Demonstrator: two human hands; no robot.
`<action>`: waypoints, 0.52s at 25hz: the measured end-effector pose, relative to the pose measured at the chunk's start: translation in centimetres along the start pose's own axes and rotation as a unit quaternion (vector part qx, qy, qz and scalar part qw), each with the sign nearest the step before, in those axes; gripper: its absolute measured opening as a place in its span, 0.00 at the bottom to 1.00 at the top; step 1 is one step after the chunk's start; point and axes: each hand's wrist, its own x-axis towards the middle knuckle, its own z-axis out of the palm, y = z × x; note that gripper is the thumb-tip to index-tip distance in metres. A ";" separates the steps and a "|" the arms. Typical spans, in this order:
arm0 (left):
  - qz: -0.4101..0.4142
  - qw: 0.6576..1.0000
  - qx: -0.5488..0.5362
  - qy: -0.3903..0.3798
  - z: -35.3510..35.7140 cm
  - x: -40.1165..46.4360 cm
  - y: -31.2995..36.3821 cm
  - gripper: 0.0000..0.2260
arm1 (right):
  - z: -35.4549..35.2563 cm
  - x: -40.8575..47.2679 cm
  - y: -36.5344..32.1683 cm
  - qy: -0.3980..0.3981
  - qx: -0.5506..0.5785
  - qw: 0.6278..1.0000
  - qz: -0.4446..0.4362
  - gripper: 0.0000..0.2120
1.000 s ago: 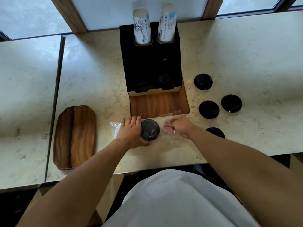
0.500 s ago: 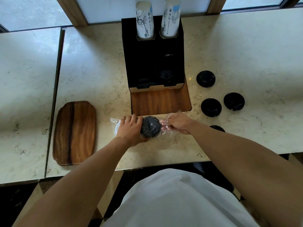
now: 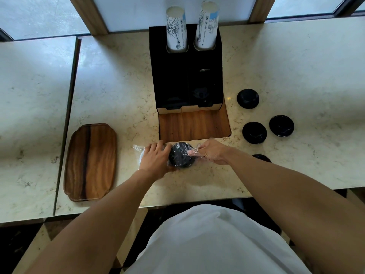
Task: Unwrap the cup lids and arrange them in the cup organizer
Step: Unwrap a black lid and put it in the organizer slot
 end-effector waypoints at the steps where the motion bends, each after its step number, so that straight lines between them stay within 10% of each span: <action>1: -0.001 1.000 0.002 0.003 0.0 0.0 0.0 0.43 | 0.1 -0.1 -0.1 0.002 -0.008 1.000 -0.007 0.12; 13: -0.005 0.999 0.002 0.031 0.8 -0.7 0.3 0.38 | -0.9 -1.2 -1.0 0.022 0.015 0.999 -0.030 0.16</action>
